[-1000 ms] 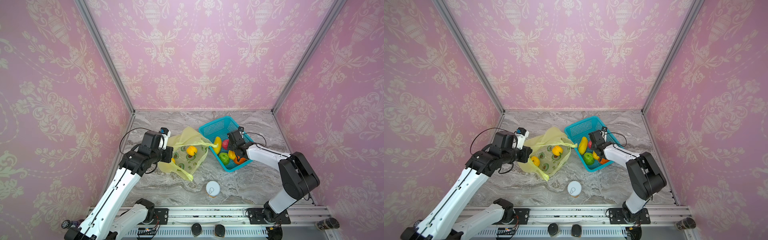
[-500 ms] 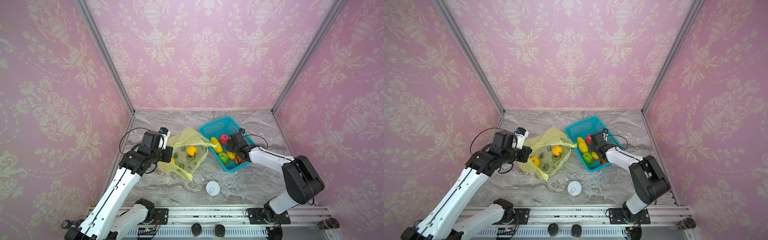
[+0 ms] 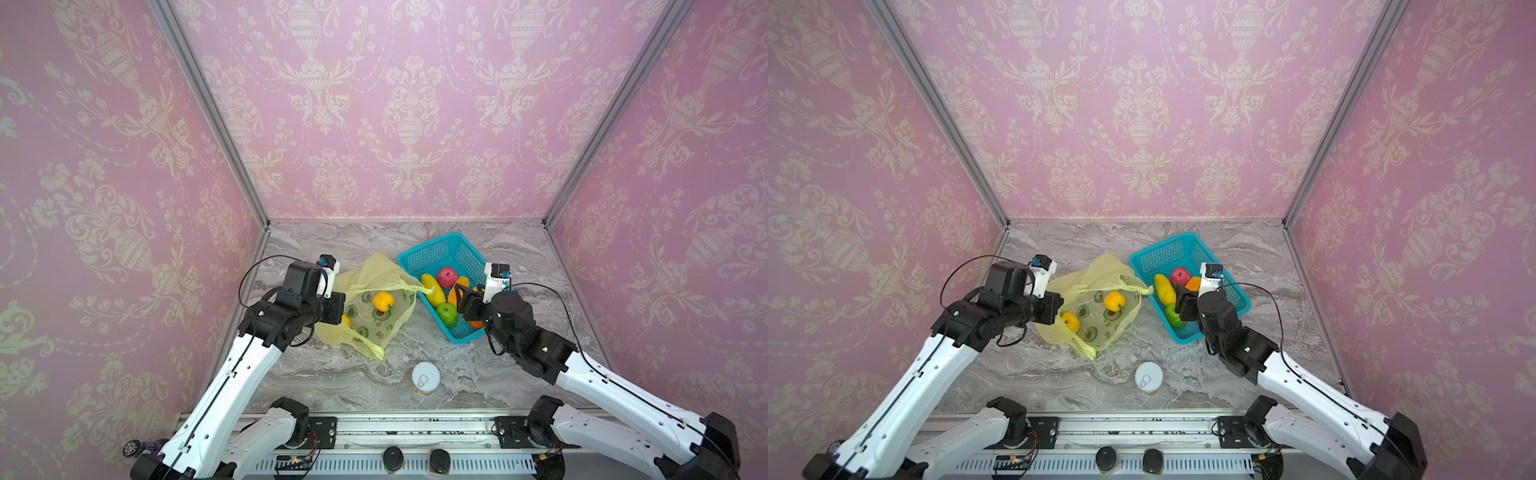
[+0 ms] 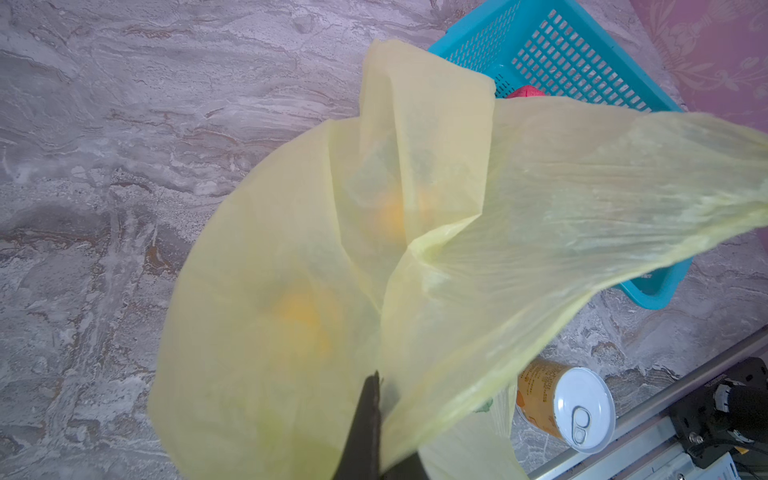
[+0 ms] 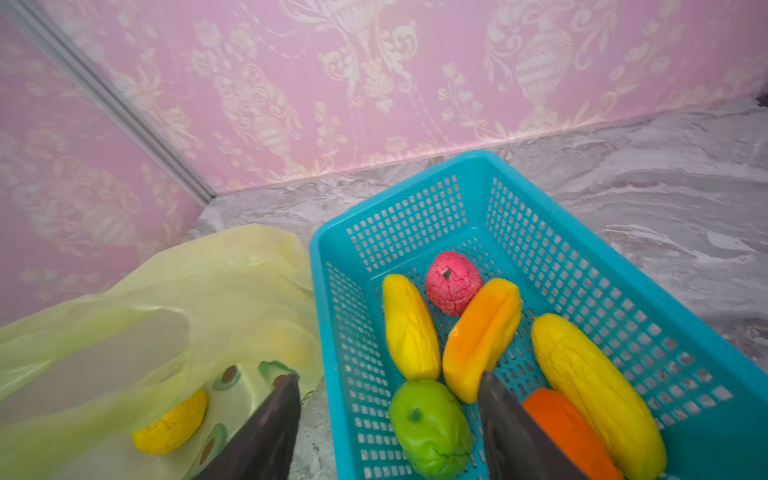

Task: Untie the knot of the plastic bag and take out the fruit
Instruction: 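Move the right gripper back into the bag held by the left gripper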

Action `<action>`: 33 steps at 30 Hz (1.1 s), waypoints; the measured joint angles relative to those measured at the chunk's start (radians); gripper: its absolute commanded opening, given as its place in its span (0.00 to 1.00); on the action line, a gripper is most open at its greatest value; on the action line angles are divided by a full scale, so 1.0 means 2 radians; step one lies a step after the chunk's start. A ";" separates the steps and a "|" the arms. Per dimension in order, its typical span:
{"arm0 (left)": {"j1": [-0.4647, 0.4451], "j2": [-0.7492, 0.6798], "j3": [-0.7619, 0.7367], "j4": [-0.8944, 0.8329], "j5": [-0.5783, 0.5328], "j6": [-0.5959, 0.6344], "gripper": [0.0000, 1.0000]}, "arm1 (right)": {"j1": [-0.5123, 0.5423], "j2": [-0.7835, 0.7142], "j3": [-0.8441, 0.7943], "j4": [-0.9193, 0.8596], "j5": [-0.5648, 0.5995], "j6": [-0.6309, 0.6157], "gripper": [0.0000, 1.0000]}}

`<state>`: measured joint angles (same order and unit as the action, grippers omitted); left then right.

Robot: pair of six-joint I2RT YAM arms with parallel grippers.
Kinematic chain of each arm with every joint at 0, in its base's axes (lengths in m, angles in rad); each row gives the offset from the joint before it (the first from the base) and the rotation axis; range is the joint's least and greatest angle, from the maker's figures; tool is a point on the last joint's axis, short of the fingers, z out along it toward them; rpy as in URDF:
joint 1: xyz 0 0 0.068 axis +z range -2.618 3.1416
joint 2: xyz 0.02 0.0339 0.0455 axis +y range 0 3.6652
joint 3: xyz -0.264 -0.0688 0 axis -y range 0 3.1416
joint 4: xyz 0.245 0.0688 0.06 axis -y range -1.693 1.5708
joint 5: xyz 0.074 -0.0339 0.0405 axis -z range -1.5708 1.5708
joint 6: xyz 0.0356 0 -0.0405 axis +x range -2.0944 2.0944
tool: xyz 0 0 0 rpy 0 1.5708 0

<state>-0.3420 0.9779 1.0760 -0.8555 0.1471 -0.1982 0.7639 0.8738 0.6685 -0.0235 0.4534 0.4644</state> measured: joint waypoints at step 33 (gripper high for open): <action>0.000 -0.008 0.000 0.000 0.003 -0.001 0.00 | 0.195 0.380 0.151 0.128 -0.052 -0.122 0.44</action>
<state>-0.3420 0.9627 1.0760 -0.8547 0.1524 -0.2001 1.1545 1.6329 0.9707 0.2317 0.3485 0.2203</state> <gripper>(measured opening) 0.047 0.397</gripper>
